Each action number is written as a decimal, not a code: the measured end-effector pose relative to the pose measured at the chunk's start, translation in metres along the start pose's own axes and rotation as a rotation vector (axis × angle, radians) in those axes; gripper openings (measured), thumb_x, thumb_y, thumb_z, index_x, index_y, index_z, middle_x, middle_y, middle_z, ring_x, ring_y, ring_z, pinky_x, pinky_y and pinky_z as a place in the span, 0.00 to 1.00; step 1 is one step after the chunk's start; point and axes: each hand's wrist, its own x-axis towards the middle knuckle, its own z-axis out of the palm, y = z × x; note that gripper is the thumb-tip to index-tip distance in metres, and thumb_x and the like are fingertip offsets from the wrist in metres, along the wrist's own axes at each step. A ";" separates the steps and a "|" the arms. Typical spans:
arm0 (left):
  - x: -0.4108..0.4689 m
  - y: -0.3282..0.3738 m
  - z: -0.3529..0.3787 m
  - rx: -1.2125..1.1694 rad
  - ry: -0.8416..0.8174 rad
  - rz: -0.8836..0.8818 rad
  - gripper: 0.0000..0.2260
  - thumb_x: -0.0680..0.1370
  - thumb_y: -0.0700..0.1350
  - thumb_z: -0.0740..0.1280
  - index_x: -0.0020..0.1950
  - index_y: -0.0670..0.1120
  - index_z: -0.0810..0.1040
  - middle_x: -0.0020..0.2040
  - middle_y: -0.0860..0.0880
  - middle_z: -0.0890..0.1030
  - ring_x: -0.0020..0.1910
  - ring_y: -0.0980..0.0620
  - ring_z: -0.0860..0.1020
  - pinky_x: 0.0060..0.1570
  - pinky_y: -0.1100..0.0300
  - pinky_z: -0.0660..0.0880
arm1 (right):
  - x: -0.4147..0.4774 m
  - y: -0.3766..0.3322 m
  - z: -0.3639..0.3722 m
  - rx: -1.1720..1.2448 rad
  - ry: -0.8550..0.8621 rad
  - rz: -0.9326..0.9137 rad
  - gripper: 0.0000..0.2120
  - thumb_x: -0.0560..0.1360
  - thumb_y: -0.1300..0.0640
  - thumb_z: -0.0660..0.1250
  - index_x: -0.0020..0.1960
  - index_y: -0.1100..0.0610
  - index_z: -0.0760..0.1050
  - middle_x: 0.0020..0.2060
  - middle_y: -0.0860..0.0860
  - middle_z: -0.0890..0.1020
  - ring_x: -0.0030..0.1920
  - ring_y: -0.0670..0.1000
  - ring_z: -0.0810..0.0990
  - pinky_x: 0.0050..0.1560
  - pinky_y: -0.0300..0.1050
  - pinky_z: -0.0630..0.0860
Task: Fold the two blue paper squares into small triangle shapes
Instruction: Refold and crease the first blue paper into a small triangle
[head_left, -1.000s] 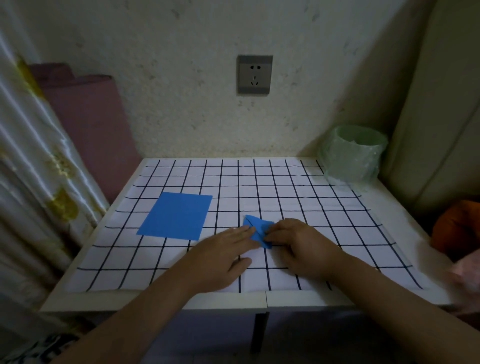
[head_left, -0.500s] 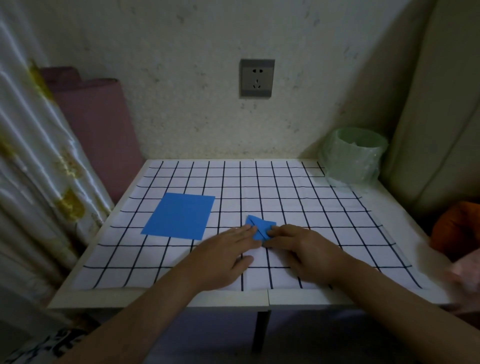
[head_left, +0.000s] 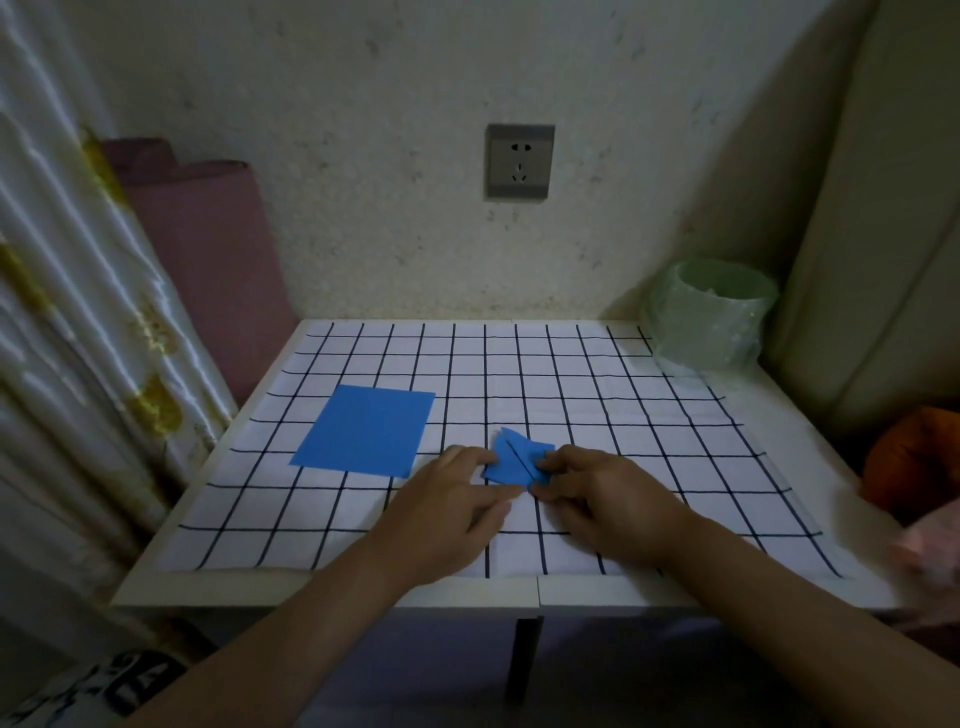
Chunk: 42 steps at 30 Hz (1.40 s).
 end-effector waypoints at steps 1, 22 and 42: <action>0.000 0.000 0.001 -0.018 0.014 -0.019 0.18 0.81 0.57 0.54 0.65 0.58 0.78 0.68 0.53 0.71 0.65 0.60 0.65 0.59 0.64 0.65 | 0.000 0.001 0.001 0.006 0.002 0.008 0.12 0.78 0.52 0.64 0.58 0.49 0.82 0.63 0.51 0.78 0.56 0.48 0.80 0.55 0.33 0.68; 0.020 0.000 -0.013 -0.025 0.181 0.007 0.09 0.78 0.45 0.67 0.56 0.45 0.81 0.62 0.49 0.79 0.64 0.54 0.73 0.64 0.69 0.64 | 0.013 -0.010 0.003 0.062 0.064 0.122 0.09 0.75 0.49 0.69 0.50 0.51 0.84 0.50 0.46 0.78 0.47 0.45 0.79 0.49 0.41 0.78; 0.065 0.016 -0.023 -0.646 0.063 -0.352 0.10 0.77 0.52 0.70 0.42 0.47 0.84 0.35 0.48 0.82 0.34 0.56 0.78 0.35 0.57 0.74 | 0.041 -0.001 -0.037 0.617 0.304 0.277 0.14 0.77 0.52 0.67 0.62 0.45 0.72 0.39 0.46 0.82 0.41 0.44 0.82 0.42 0.39 0.80</action>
